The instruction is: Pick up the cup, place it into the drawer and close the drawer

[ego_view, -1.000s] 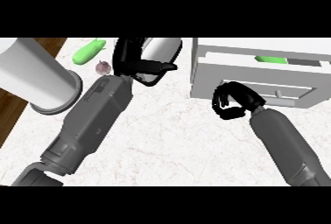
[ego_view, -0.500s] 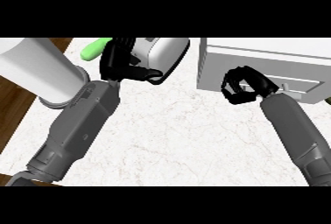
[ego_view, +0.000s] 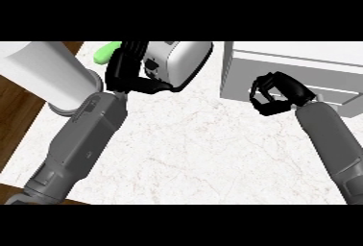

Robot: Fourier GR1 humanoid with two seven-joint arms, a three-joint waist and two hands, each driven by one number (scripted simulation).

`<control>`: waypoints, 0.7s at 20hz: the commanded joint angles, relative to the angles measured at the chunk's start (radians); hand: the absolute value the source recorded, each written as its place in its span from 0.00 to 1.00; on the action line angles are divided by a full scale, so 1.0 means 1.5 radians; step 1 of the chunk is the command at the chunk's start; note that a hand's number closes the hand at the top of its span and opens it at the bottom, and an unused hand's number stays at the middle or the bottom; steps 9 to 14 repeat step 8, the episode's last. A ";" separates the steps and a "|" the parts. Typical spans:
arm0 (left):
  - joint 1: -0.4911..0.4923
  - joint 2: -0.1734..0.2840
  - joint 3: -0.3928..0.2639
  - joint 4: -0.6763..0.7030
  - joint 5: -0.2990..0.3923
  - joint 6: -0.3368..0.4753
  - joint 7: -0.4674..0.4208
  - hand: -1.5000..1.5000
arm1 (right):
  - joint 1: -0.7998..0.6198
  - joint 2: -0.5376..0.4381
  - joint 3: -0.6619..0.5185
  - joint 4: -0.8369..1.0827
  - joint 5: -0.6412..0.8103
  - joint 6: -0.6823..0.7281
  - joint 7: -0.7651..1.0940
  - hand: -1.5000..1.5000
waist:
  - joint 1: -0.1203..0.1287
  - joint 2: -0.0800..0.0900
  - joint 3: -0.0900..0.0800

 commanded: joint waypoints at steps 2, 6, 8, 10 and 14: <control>0.009 -0.004 -0.009 -0.015 0.001 -0.016 0.009 0.00 | -0.118 -0.081 -0.061 0.018 -0.005 -0.057 0.054 1.00 | 0.028 0.009 -0.007; 0.017 0.001 -0.001 -0.020 0.008 -0.021 0.005 0.00 | -0.110 -0.088 -0.066 0.006 -0.018 -0.040 0.057 1.00 | 0.032 0.011 -0.008; 0.022 0.005 -0.001 -0.022 0.009 -0.026 0.006 0.00 | -0.102 -0.089 -0.069 0.002 -0.023 -0.036 0.060 1.00 | 0.035 0.012 -0.008; 0.022 0.005 -0.001 -0.022 0.009 -0.026 0.006 0.00 | -0.102 -0.089 -0.069 0.002 -0.023 -0.036 0.060 1.00 | 0.035 0.012 -0.008; 0.022 0.005 -0.001 -0.022 0.009 -0.026 0.006 0.00 | -0.102 -0.089 -0.069 0.002 -0.023 -0.036 0.060 1.00 | 0.035 0.012 -0.008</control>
